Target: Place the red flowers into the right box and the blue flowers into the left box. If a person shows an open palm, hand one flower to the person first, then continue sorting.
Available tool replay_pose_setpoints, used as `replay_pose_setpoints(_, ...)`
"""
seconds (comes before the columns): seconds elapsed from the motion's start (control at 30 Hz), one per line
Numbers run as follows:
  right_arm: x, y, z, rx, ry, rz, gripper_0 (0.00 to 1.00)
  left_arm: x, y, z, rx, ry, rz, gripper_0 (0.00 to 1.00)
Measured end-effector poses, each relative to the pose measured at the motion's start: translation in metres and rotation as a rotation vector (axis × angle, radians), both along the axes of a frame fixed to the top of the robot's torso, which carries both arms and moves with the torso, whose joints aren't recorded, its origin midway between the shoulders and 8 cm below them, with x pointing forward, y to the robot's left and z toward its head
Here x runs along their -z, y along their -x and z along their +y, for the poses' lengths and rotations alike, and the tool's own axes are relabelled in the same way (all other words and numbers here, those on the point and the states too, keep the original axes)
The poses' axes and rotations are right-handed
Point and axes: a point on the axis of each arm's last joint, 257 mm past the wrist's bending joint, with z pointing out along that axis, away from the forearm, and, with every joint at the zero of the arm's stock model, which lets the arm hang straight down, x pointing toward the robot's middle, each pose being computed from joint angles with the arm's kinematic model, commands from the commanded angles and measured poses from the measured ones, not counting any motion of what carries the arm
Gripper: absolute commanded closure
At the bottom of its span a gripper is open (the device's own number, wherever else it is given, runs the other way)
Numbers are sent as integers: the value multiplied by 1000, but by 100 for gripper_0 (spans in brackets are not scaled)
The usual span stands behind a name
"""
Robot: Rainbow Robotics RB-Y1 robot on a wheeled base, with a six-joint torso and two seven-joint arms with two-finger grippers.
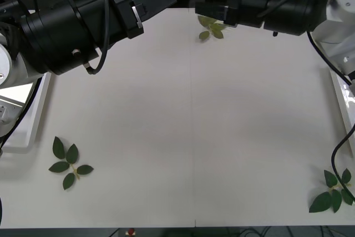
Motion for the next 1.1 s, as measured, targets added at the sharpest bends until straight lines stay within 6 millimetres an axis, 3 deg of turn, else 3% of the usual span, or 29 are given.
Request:
replay_pose_setpoints(0.17, 7, 7, -40, -30, 33, 61, 0, 11, 6, 4, 29, -71, 10, 0)
replay_pose_setpoints(0.33, 23, 18, -76, -52, 116, 117, 0, 21, 6, 27, 23, -178, 9, 0)
replay_pose_setpoints(0.43, 24, 23, -91, -57, 148, 125, 0, 32, 8, 40, 22, -257, 15, 0)
replay_pose_setpoints(0.63, 17, 34, -98, -82, 122, 142, 0, 52, 11, 63, 24, -423, 19, 0)
replay_pose_setpoints(0.87, 27, 44, -94, -84, 85, 151, 0, 59, -9, 83, 52, -580, -188, 0)
replay_pose_setpoints(1.1, 39, 52, -98, -87, 92, 170, 0, 72, -20, 94, 102, -621, -201, 0)
